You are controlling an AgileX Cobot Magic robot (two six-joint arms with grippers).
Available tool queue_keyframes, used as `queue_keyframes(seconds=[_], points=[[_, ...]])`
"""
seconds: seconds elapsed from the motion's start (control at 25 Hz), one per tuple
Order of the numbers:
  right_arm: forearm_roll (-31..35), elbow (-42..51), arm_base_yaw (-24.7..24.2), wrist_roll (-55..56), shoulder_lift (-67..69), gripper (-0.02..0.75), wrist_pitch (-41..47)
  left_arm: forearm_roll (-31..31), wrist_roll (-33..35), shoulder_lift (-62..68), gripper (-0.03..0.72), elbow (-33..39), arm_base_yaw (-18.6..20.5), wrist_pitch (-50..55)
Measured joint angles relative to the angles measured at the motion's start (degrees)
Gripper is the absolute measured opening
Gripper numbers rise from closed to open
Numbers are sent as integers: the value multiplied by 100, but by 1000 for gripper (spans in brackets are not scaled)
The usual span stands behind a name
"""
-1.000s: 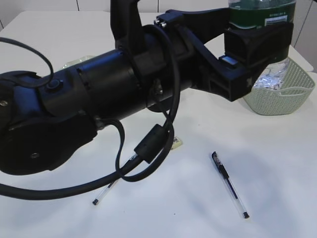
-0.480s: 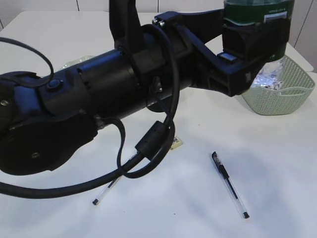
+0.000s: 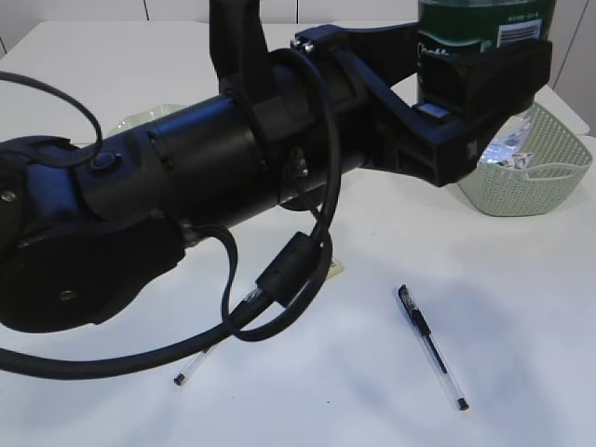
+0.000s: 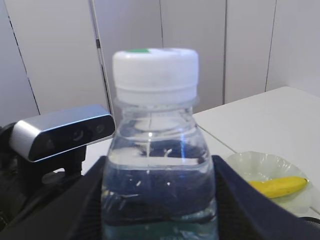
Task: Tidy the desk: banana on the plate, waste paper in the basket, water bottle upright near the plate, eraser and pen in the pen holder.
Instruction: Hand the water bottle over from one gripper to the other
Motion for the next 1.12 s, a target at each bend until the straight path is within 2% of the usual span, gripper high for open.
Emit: queue_keyframes(seconds=[0.76, 1.12], points=[[-226, 0, 280, -25, 0, 395, 102, 87, 0, 10, 585, 0, -31, 0], [-226, 0, 280, -37, 13, 395, 102, 136, 0, 10, 447, 0, -36, -10]])
